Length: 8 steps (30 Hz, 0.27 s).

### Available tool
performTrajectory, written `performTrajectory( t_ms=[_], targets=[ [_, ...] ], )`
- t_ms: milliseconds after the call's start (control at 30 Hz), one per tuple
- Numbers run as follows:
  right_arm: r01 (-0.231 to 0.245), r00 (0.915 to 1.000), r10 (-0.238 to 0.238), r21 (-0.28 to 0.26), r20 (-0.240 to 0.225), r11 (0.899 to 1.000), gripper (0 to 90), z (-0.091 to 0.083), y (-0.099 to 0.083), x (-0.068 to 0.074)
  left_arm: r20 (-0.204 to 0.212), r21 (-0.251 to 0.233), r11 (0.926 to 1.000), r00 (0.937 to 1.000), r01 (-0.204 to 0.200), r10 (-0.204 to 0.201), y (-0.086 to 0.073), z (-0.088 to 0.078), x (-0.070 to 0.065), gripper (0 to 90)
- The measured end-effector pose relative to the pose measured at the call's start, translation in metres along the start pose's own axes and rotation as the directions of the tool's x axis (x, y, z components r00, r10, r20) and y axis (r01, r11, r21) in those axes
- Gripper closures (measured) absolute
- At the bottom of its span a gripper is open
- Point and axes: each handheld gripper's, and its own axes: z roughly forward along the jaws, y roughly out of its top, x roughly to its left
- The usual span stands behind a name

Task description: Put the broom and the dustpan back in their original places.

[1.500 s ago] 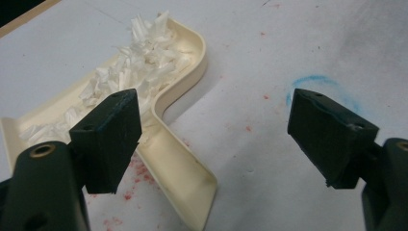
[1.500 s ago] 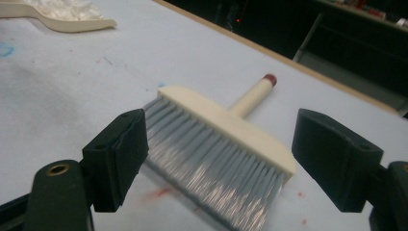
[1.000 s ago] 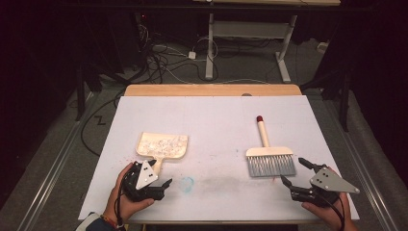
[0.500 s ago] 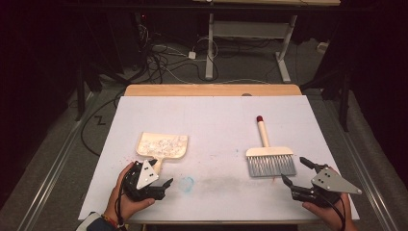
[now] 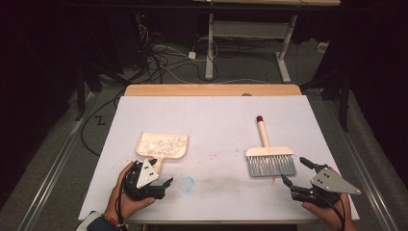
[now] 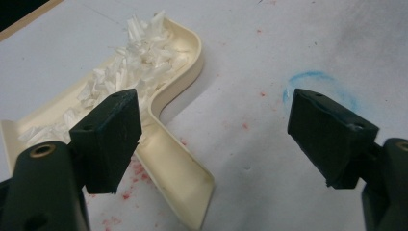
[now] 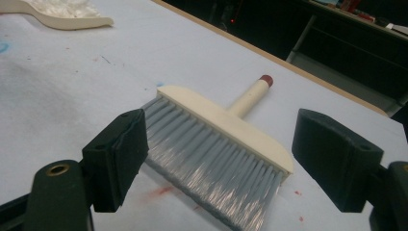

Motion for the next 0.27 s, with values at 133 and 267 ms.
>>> performTrajectory(
  t_ms=[133, 267],
  targets=[
    [-0.003, 1.0000, 0.003, 0.004, 0.003, 1.000, 20.8, -0.0004, -0.0016, -0.0018, 0.002, 0.004, 1.0000, 1.0000, -0.003, 0.003, 0.0016, 0.0024, 0.0004, 18.2],
    [-0.004, 0.9999, 0.004, 0.007, 0.009, 1.000, 20.8, -0.0010, -0.0025, -0.0033, -0.001, -0.001, 0.9999, 0.9999, -0.014, 0.014, 0.0031, 0.0040, 0.0007, 18.2]
  ],
)
